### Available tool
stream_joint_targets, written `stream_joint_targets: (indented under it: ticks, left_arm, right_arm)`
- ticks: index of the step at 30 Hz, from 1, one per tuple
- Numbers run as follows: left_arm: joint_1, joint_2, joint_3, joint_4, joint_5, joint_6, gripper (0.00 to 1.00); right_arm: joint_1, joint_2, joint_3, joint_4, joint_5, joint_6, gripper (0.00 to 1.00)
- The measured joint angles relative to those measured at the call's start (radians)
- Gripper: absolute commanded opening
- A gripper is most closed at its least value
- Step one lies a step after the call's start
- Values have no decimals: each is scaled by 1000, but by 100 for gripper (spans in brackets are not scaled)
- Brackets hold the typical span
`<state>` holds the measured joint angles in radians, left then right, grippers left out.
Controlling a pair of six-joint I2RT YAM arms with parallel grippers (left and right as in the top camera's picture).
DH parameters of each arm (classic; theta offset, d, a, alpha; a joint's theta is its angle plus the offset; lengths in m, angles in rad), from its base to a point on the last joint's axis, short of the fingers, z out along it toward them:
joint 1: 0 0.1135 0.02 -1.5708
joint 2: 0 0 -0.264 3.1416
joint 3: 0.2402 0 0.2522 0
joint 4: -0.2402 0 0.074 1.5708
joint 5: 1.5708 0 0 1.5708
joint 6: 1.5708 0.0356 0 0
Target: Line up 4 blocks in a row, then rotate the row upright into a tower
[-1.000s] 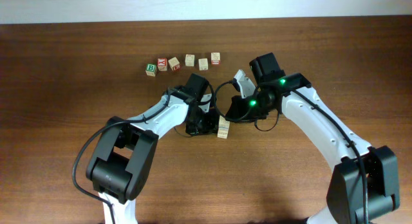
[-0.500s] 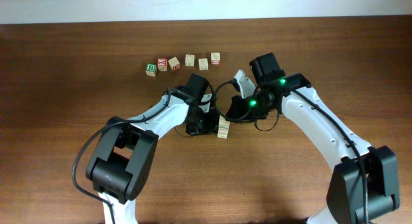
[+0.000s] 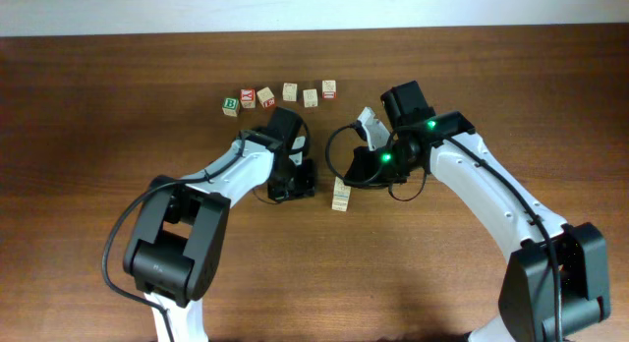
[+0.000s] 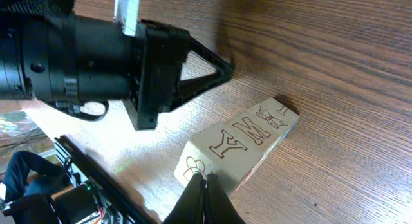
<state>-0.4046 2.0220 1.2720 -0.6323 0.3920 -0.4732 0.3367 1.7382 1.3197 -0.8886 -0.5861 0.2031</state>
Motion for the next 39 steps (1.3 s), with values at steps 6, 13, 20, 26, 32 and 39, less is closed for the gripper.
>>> stream_joint_targets:
  ticks: [6, 13, 20, 26, 32, 39]
  left_arm:
    - [45, 0, 3, -14, 0, -3, 0]
    - [45, 0, 3, -14, -1, -3, 0]
    - [45, 0, 3, -15, -1, -3, 0]
    - [45, 0, 3, -15, -4, -3, 0]
    - [45, 0, 3, -15, -4, -3, 0]
    - [45, 0, 3, -15, -4, -3, 0]
  right_arm:
    - [0, 0, 0, -4, -4, 0, 5]
    - [0, 0, 0, -1, -15, 3, 13]
    - [1, 0, 10, -4, -24, 3, 28]
    - [1, 0, 32, -35, -18, 3, 42]
    - [1, 0, 45, -63, -8, 4, 50]
    - [1, 0, 57, -74, 2, 3, 50]
